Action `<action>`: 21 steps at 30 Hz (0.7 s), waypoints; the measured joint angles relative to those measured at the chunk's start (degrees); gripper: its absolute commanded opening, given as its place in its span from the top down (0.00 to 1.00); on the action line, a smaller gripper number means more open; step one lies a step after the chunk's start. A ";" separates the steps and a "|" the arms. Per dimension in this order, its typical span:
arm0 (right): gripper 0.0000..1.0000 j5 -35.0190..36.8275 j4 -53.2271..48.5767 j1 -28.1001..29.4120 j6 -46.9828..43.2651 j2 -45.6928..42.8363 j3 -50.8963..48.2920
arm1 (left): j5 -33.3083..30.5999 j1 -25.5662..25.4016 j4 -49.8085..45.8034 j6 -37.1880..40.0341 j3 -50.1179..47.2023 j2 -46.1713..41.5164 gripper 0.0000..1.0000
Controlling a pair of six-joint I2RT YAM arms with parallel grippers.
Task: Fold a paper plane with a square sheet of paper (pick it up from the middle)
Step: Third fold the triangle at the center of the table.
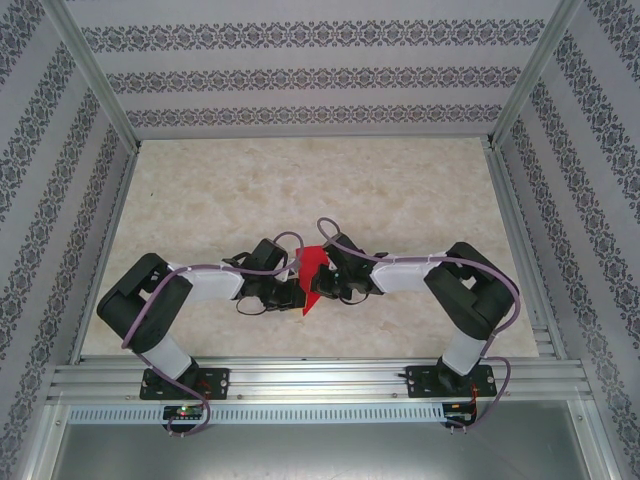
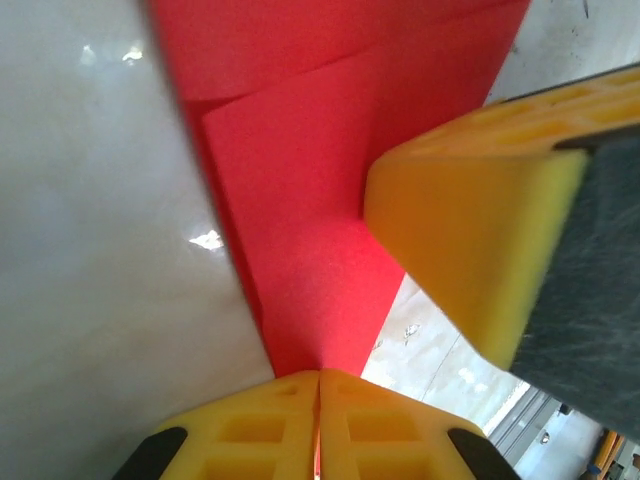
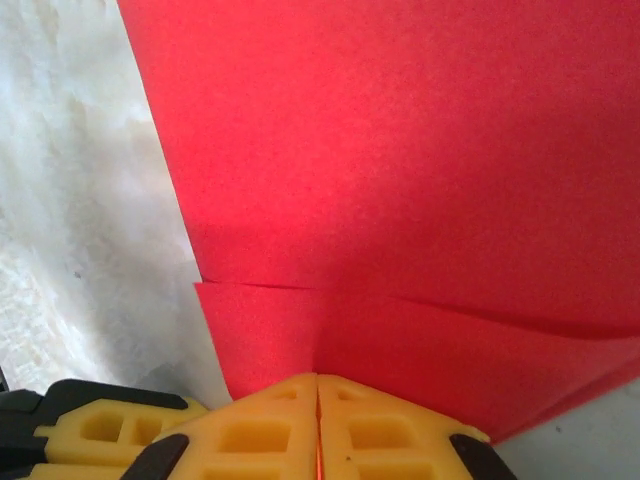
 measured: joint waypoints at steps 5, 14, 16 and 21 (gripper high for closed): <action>0.89 -0.37 3.19 -0.31 0.24 0.02 -1.40 | -0.52 -0.26 -1.25 0.59 0.68 0.20 0.93; 0.87 -0.68 3.08 -5.05 -0.63 -2.12 -2.95 | -0.52 -0.26 -1.90 1.57 1.20 0.55 0.93; 0.87 -0.70 3.65 -6.34 -0.92 -2.12 -3.56 | -0.52 -0.26 -1.99 1.81 1.29 0.61 0.93; 0.87 -1.09 6.54 -6.80 -1.05 -2.12 -5.35 | -0.52 -0.26 -2.34 2.10 1.57 0.74 0.93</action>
